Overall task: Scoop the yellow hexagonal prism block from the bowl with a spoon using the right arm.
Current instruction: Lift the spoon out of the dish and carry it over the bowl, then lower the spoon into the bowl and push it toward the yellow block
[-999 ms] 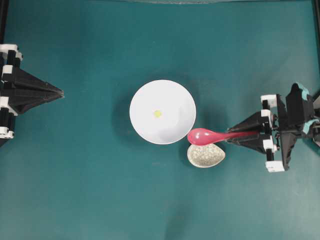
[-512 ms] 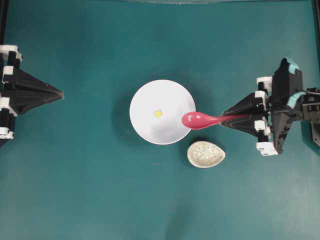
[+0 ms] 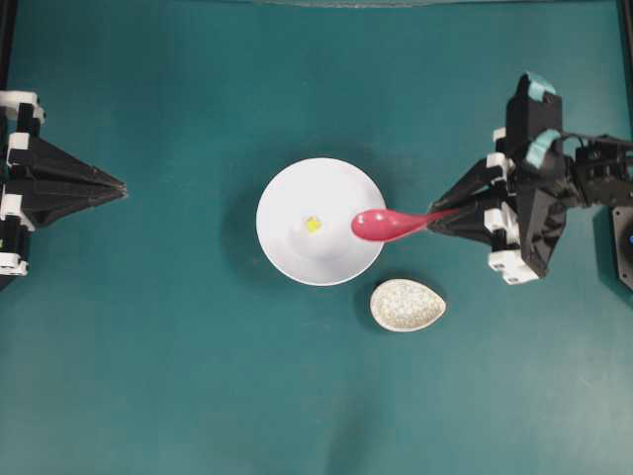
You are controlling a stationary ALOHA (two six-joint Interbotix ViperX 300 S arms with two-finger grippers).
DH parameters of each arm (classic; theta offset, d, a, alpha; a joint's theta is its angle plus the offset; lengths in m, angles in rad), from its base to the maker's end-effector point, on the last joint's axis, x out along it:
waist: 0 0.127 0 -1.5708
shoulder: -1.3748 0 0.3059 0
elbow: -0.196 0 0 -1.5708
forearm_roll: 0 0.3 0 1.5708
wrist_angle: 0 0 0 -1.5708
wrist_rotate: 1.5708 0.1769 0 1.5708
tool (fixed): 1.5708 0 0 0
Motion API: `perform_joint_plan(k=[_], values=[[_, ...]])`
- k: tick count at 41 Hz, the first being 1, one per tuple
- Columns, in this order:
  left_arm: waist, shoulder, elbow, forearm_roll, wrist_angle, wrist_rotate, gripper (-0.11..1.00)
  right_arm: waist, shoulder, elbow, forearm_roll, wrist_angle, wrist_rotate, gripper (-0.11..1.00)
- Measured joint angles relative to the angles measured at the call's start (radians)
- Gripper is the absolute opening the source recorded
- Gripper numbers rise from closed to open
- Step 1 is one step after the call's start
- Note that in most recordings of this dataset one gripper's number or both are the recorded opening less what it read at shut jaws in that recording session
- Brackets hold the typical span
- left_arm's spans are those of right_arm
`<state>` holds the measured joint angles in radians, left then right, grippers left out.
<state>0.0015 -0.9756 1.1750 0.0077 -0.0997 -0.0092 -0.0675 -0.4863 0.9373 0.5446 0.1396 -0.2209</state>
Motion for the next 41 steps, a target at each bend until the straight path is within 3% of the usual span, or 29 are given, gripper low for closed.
perform_joint_plan(k=[41], values=[[0.0, 0.0, 0.0, 0.002, 0.041, -0.005, 0.05, -0.094, 0.319, -0.345, -0.078, 0.39, 0.009, 0.25]])
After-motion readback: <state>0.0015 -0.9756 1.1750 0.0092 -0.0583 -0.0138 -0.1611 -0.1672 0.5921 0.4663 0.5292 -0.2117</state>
